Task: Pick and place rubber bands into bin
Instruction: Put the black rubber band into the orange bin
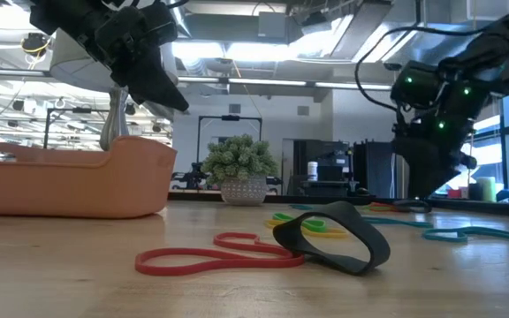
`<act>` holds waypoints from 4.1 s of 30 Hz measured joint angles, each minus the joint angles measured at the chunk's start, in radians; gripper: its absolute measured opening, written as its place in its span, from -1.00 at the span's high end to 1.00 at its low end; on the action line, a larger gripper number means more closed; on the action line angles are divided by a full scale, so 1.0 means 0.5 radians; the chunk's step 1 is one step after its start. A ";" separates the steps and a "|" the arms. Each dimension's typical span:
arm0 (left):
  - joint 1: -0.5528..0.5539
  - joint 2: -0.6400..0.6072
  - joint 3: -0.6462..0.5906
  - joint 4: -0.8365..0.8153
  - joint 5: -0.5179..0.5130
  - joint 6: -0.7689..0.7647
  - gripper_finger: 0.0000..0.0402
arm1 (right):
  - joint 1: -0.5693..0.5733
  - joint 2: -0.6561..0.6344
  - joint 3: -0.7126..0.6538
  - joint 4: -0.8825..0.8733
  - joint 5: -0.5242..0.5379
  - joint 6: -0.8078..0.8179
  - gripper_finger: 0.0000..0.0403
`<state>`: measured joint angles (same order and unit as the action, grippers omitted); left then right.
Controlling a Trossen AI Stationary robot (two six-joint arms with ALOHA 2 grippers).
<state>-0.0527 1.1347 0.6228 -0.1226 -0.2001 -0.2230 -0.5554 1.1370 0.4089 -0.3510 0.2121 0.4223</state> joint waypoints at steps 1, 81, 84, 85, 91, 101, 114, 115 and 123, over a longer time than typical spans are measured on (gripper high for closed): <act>0.000 0.000 0.000 0.000 0.000 0.000 0.99 | -0.007 0.000 -0.027 0.044 0.008 -0.019 0.21; 0.001 -1.258 -0.664 -0.024 -0.079 0.221 0.99 | 1.219 2.386 3.205 -0.290 -0.276 -1.022 0.98; 0.001 -1.267 -0.666 -0.031 -0.048 0.205 0.99 | 1.220 2.532 3.370 -0.394 -0.278 -1.027 0.98; 0.001 -1.267 -0.666 -0.033 -0.035 0.205 0.99 | 1.219 2.573 3.420 -0.428 -0.278 -1.027 0.98; 0.001 -1.267 -0.666 -0.033 -0.030 0.204 0.99 | 1.218 2.694 3.553 -0.533 -0.277 -1.021 0.95; 0.001 -1.266 -0.666 -0.033 -0.029 0.174 0.99 | 1.218 2.694 3.553 -0.536 -0.277 -1.015 0.57; 0.001 -1.266 -0.666 -0.049 -0.028 0.155 0.99 | 1.218 2.579 3.602 -0.635 -0.273 -1.011 0.44; 0.001 -1.266 -0.666 -0.052 -0.022 0.152 0.99 | 1.218 2.574 3.602 -0.657 -0.282 -1.009 0.44; 0.000 -1.266 -0.666 -0.064 -0.021 0.136 0.99 | 1.218 2.573 3.601 -0.658 -0.323 -1.012 0.44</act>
<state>-0.0527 0.5018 0.2897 -0.1544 -0.2105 -0.1550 0.0536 2.4237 2.2093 -0.6800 0.0505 -0.0837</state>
